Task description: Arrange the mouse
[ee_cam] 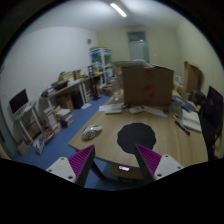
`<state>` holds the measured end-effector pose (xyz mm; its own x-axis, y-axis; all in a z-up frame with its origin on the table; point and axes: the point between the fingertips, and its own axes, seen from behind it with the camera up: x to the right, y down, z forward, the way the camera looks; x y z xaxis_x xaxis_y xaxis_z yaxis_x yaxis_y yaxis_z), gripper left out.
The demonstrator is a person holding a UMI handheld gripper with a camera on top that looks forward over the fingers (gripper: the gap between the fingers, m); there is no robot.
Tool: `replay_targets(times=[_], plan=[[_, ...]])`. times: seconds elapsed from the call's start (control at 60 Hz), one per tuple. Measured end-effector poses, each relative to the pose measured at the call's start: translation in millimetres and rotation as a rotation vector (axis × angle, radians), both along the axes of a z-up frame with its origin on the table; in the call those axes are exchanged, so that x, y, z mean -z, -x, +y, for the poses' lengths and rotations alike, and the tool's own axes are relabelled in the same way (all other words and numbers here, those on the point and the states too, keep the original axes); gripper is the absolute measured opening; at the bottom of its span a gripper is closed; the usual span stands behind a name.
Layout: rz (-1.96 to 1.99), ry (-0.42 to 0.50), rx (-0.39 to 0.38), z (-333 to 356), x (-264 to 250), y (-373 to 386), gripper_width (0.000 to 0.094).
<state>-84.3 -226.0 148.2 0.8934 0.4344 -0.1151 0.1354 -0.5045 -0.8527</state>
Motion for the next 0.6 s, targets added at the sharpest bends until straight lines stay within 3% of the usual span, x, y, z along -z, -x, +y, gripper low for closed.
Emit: replay_targets(times=[0.233, 0.383, 0.6], plan=[[0.033, 0.028, -0.163, -8.7, 10.3, 44.4, 0.0824], [0.06, 0.037, -0.177, -5.4, 33.7, 95.4, 0.0826], [0.015, 0.064, -0.109, 32.1, 95.4, 168.5, 0.0828]])
